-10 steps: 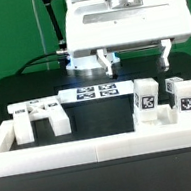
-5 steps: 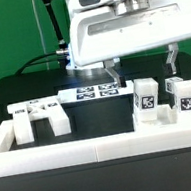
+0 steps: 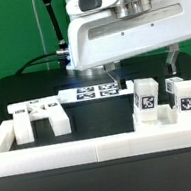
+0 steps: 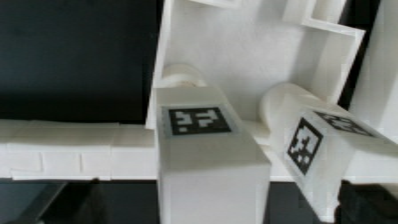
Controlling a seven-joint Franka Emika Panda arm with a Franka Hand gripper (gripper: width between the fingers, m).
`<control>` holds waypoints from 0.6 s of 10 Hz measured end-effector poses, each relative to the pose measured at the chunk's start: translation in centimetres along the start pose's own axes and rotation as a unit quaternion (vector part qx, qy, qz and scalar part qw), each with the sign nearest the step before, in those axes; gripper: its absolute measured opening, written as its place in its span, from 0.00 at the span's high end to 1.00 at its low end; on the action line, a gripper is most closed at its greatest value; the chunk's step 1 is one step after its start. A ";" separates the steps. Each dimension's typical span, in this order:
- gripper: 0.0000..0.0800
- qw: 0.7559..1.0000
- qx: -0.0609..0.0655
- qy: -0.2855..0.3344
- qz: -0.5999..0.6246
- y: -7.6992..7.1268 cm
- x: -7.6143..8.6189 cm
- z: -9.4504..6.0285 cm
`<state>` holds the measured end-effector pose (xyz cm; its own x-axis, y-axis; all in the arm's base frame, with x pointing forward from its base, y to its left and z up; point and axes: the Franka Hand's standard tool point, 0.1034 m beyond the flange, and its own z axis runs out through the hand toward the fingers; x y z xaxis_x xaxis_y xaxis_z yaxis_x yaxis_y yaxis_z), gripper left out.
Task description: Assemble chair
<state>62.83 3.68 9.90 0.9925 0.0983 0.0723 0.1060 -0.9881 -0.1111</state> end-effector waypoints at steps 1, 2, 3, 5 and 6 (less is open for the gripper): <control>0.19 1.000 0.000 0.000 0.001 0.1 0.0 0.0; 0.19 1.000 -0.015 -0.005 -0.007 0.9 -0.1 0.0; 0.19 1.000 -0.024 -0.007 -0.005 1.5 -0.1 0.2; 0.19 1.000 -0.027 -0.006 0.002 1.0 0.0 0.4; 0.19 1.000 -0.026 -0.006 0.000 0.8 -0.1 0.5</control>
Offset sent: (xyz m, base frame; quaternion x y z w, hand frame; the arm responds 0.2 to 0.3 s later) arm 0.0066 -0.0211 -0.0045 -0.0943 0.0088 0.0226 0.9952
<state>62.88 2.91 9.32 0.9932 0.0995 0.0601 0.1030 -0.9929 -0.0587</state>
